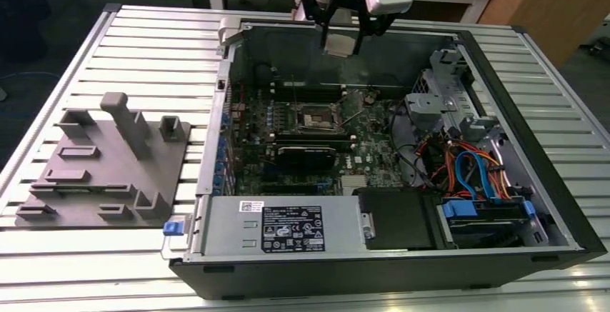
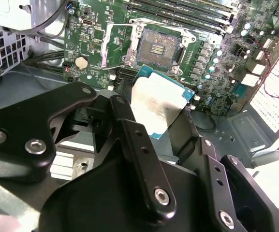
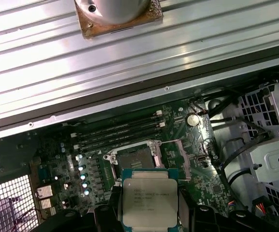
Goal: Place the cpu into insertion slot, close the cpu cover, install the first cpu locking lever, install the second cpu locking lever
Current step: 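Place the cpu into insertion slot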
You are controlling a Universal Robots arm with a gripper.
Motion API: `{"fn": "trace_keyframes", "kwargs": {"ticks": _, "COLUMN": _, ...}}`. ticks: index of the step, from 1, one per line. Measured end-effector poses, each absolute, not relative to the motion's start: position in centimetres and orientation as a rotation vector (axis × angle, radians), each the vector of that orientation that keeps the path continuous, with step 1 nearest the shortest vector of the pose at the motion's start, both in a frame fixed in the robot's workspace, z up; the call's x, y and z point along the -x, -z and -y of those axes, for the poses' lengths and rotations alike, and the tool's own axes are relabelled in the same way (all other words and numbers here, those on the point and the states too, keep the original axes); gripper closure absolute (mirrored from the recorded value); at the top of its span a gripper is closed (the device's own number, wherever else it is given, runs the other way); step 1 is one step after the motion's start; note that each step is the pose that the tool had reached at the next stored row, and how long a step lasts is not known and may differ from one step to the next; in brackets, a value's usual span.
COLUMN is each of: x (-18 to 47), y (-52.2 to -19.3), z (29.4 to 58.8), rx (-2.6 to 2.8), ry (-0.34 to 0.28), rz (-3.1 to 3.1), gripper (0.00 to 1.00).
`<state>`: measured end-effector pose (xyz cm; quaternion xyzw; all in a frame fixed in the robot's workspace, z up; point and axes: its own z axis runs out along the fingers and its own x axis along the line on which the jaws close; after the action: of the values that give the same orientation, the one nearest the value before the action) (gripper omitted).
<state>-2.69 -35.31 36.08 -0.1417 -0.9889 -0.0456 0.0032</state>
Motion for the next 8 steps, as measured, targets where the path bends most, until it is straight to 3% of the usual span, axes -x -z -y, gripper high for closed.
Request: {"fn": "trace_keyframes", "kwargs": {"ticks": 8, "x": 2.69, "y": -36.07, "z": 35.3, "rx": 0.501, "ry": 0.143, "rz": 3.093, "gripper": 0.46}}
